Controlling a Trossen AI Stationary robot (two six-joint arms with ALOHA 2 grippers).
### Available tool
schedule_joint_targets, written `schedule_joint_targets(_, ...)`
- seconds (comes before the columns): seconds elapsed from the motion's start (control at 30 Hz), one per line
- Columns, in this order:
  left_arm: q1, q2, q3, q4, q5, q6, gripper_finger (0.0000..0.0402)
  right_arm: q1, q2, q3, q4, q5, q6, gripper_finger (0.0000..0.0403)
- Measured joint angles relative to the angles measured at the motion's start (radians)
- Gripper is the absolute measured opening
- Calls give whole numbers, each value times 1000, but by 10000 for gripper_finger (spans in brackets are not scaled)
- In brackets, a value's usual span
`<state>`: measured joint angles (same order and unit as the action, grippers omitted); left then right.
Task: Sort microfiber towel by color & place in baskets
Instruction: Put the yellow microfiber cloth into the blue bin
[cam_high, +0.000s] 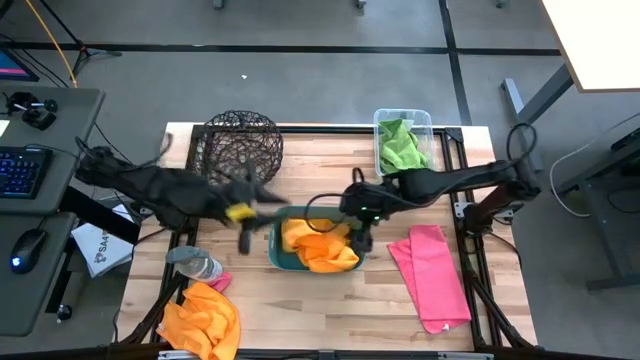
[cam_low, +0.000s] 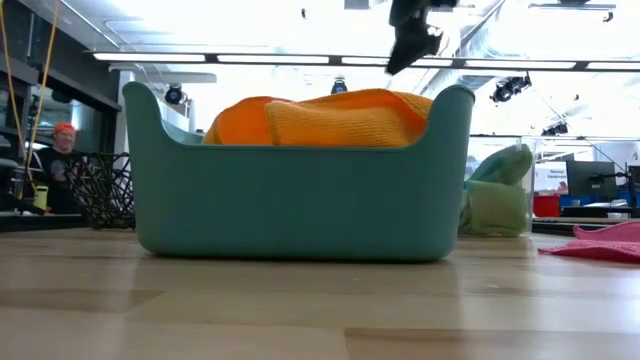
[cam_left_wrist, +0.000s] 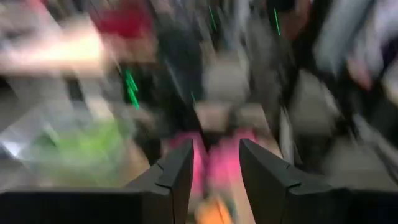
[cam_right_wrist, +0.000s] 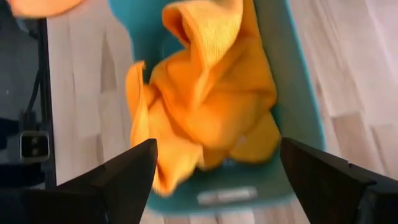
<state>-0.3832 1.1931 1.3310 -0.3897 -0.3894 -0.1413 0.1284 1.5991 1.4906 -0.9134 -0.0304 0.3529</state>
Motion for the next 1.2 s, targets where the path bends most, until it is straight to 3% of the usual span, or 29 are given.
schedule_joint_targets(0.1,0,116,113,-240,168,-95,120,0,-62,0,-57,30,-14,328)
schedule_joint_targets(0.27,-38,262,198,-432,507,-231,120,0,-151,0,-118,148,7,325)
schedule_joint_targets(0.37,-92,323,198,-543,608,-296,120,0,-181,0,-119,192,26,325)
schedule_joint_targets(0.53,-196,396,198,-704,683,-295,131,0,-187,0,-121,198,39,325)
schedule_joint_targets(0.7,-289,453,188,-711,687,-283,172,0,-172,0,-121,197,39,325)
schedule_joint_targets(1.03,-451,626,185,-710,559,-161,269,0,-172,0,-121,196,66,325)
schedule_joint_targets(1.2,-449,660,184,-698,657,-114,286,0,-171,0,-121,196,70,325)
